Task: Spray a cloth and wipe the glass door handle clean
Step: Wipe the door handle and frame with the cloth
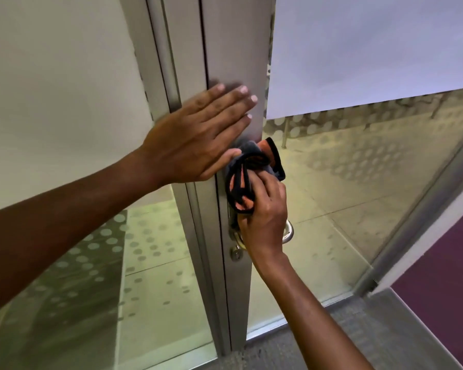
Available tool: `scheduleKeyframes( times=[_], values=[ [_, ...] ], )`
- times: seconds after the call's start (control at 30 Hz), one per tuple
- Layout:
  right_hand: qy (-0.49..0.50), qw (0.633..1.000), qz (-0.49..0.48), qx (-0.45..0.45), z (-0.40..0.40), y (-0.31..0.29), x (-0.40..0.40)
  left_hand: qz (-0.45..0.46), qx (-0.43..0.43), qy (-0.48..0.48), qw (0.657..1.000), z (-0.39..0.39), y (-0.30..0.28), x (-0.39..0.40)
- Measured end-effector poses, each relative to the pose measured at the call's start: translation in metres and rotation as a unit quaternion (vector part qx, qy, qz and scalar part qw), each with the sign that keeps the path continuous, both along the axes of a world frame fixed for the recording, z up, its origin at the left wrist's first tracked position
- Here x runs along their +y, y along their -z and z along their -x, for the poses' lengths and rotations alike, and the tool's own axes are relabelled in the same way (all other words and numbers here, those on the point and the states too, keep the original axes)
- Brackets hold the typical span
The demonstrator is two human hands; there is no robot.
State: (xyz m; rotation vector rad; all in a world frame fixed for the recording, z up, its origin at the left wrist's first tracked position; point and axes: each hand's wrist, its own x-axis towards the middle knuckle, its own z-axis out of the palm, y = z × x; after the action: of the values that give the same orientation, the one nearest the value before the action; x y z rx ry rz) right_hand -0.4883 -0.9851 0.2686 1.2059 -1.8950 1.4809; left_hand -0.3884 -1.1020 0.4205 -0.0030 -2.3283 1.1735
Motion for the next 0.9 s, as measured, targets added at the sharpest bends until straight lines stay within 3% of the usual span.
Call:
scheduleKeyframes(
  times=[0.47,0.7,0.9],
  values=[
    [-0.02,0.968,-0.245,-0.053,0.003,0.046,0.025,0.003,0.007,0.009,1.0,-0.002,0.0,0.001],
    [-0.056,0.983,-0.163,-0.055,0.005,0.031,0.024,0.003,0.004,0.0,1.0,-0.003,0.0,0.002],
    [-0.051,0.996,-0.072,0.021,0.005,-0.029,0.007,-0.004,-0.005,-0.003,1.0,-0.003,-0.001,0.003]
  ],
)
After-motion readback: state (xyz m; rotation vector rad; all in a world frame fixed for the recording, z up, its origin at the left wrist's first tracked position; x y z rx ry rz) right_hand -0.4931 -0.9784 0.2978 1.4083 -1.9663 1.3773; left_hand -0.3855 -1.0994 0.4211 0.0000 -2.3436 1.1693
